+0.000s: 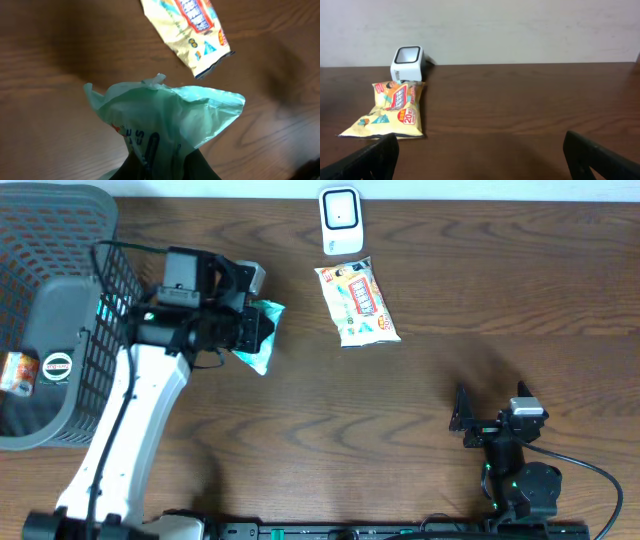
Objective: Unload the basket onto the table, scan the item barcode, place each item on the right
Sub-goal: 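Carry the mint-green pack right and set it beside the chip bag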
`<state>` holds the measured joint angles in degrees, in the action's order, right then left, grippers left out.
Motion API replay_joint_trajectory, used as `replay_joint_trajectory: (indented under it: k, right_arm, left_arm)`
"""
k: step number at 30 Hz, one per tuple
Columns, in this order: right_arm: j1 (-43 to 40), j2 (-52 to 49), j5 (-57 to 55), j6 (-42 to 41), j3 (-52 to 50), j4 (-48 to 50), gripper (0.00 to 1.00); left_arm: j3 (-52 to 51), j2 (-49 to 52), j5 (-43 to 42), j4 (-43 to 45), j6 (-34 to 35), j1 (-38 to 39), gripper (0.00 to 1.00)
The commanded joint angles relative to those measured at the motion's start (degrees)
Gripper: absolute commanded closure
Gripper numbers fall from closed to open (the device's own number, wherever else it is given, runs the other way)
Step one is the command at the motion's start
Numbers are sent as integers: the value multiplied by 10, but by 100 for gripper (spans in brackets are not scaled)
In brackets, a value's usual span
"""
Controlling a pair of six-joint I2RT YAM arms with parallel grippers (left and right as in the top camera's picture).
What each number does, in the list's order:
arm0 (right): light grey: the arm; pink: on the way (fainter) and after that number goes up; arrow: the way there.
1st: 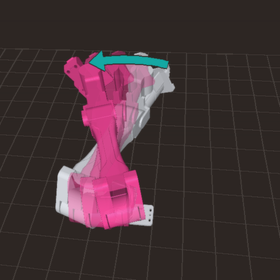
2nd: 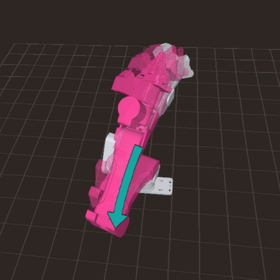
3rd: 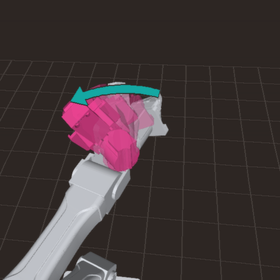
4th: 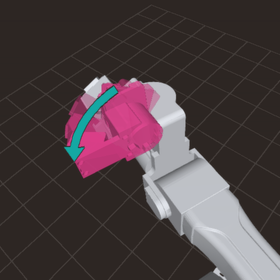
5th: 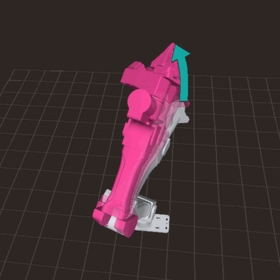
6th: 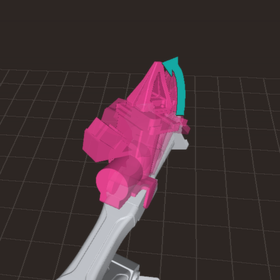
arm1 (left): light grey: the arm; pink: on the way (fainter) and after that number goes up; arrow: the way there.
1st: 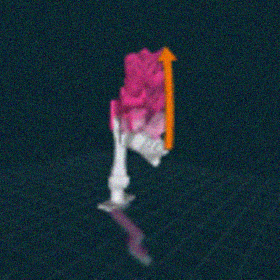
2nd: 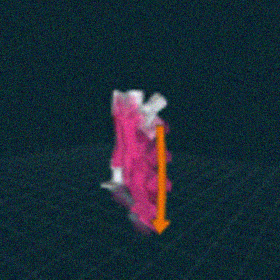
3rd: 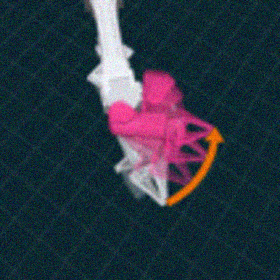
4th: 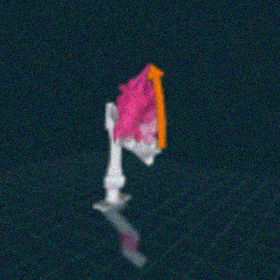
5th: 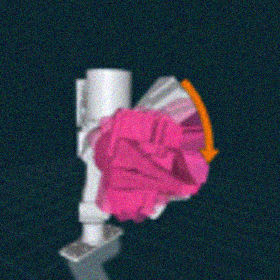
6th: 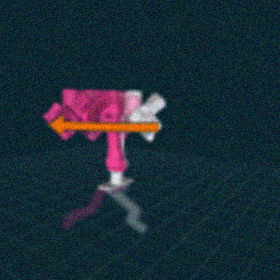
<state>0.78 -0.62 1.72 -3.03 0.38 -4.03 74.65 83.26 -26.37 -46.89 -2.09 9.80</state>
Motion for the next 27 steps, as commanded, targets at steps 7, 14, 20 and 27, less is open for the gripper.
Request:
replay_joint_trajectory:
  k: [7,14,20,27]
  right_arm:
    - [5,2,3,-8,-1,-2,1]
    - [5,2,3,-8,-1,-2,1]
    - [5,2,3,-8,-1,-2,1]
    - [5,2,3,-8,-1,-2,1]
  left_arm:
    - [6,87,87,59,119,33,93]
    - [6,119,184,81,164,68,93]
    - [6,141,185,106,165,91,93]
    - [6,172,185,114,188,97,93]
